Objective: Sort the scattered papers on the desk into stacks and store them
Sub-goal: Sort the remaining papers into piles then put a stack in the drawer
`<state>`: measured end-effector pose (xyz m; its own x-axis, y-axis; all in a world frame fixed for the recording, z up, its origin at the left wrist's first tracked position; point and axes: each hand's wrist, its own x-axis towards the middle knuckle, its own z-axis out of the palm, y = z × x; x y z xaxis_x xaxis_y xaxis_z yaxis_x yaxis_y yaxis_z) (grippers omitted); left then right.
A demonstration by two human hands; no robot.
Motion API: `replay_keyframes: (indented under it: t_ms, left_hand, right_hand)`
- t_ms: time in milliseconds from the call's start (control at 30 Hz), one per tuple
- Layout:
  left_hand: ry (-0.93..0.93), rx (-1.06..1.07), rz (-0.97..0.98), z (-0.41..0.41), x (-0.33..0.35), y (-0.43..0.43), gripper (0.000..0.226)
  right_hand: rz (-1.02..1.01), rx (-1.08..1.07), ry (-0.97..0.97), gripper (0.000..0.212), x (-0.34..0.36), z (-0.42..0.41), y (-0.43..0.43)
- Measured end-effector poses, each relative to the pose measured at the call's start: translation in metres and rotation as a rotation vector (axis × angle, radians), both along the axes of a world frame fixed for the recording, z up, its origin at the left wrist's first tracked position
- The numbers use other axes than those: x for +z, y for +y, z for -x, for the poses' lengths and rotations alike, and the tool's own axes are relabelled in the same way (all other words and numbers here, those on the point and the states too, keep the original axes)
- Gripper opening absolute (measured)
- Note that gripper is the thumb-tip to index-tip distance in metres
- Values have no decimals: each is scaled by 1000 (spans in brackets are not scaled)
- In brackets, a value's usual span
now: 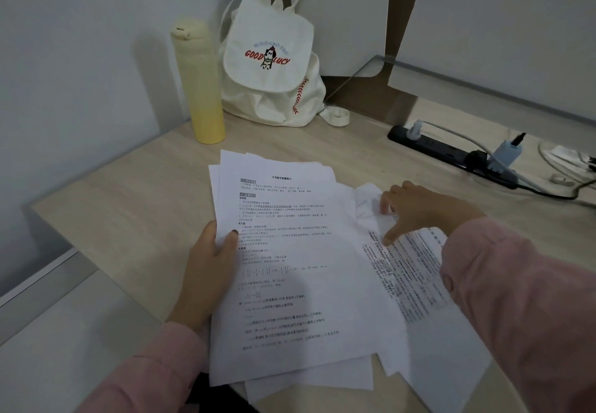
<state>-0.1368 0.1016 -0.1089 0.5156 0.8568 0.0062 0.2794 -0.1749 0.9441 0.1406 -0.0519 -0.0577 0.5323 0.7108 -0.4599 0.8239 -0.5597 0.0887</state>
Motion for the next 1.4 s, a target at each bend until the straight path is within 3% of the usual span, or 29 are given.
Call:
replay_keyframes:
  t_ms: [100,200,267,367,500,667,767,900,1033,1100,1233,1400]
  left_hand:
    - [-5,4,-6,0,0,-1,28]
    - [7,-8,-7,0,0,-1,15]
    - [-3,-13,-3,0,-2,0,9]
    - [-8,-11,-3,0,-3,2,9]
    - [-23,-10,3,0,-5,1,10]
    - [-43,-41,5,2,-10,3,12]
    - [-44,-60,0,2,-11,4,12]
    - [-37,-74,-5,3,-9,5,11]
    - [-16,-77,-6,2,-8,5,13]
    - [15,-75,-5,1,-8,6,12]
    - [76,-77,-8,2,-6,12,18]
    - [103,-63,-14,10,-4,19,15]
  right_hand:
    - [-64,-79,-2,62,-5,-3,-14]
    - [-197,-249,95,59,-9,1,-27]
    - [-297,-342,137,45,-12,2,-34]
    - [-464,-427,12,22,-7,-5,-46]
    - [-744,-656,-186,26,14,-9,-73]
    - [-984,-914,-218,30,23,-7,-105]
    - [-959,-1027,-108,30,13,-2,-112]
    - [-713,-1073,271,39,-7,18,-106]
    - [-470,-1038,181,89,-13,32,-94]
    - [-466,-1032,174,97,-10,33,-91]
    - [-510,-1067,276,89,-7,32,-95]
    - [-631,-1091,325,36,-10,37,-109]
